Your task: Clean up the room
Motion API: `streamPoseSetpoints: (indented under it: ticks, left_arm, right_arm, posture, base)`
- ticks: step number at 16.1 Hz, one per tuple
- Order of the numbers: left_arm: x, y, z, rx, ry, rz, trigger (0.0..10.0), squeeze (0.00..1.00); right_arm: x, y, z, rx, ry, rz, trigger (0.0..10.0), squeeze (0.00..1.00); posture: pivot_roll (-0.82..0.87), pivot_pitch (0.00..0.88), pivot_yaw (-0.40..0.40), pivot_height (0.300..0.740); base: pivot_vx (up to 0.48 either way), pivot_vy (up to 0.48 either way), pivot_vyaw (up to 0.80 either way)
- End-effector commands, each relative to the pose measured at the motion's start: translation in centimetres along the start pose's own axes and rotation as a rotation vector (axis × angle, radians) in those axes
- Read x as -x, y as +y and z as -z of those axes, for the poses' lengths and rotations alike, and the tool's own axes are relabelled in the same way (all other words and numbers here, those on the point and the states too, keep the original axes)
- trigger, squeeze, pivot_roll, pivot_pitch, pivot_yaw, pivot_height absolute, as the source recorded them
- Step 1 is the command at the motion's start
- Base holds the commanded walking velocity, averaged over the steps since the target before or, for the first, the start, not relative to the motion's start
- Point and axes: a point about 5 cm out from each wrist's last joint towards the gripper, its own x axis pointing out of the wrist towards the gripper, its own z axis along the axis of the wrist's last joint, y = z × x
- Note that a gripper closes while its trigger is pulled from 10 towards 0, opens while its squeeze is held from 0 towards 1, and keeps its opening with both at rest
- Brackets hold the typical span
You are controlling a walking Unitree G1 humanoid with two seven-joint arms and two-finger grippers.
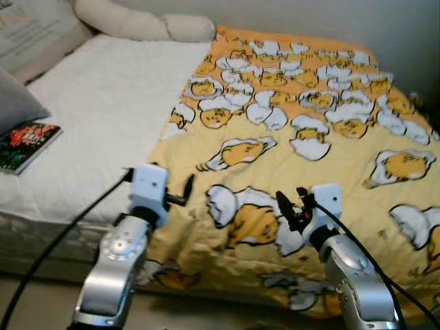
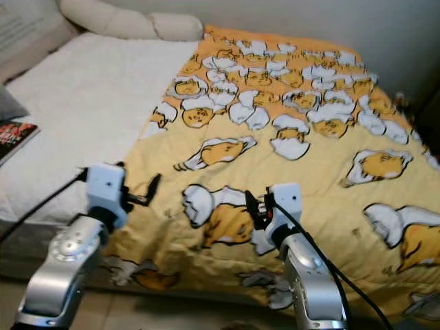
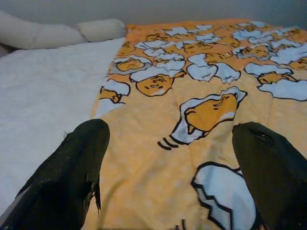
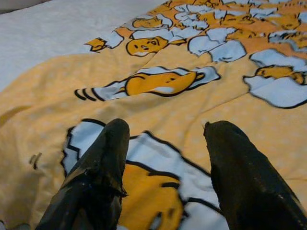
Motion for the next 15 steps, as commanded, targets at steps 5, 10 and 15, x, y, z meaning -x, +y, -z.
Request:
streamPoseSetpoints:
  ticks: [5, 10, 15]
  left_arm:
    - [-0.4, -0.9, -0.2, 0.001, -0.011, 0.027, 10.0, 0.00]
    - [-0.6, -1.0, -0.2, -0.004, -0.009, 0.035, 10.0, 0.00]
    - [-0.8, -1.1, -0.3, -0.010, -0.008, 0.050, 10.0, 0.00]
  right_arm:
    - [0.5, -1.6, -0.2, 0.021, -0.001, 0.069, 10.0, 0.00]
    - [0.6, -1.7, 0.0, 0.018, 0.006, 0.080, 10.0, 0.00]
    - [0.9, -1.8, 0.3, 0.009, 0.012, 0.111, 10.0, 0.00]
  posture:
    - [-0.06, 0.000, -0.003, 0.740]
    - [-0.07, 0.000, 0.007, 0.740]
    - [-0.08, 0.000, 0.021, 0.740]
  base:
    - [0.000, -0.480, 0.00]
    - [0.000, -0.480, 0.00]
    - [0.000, -0.480, 0.00]
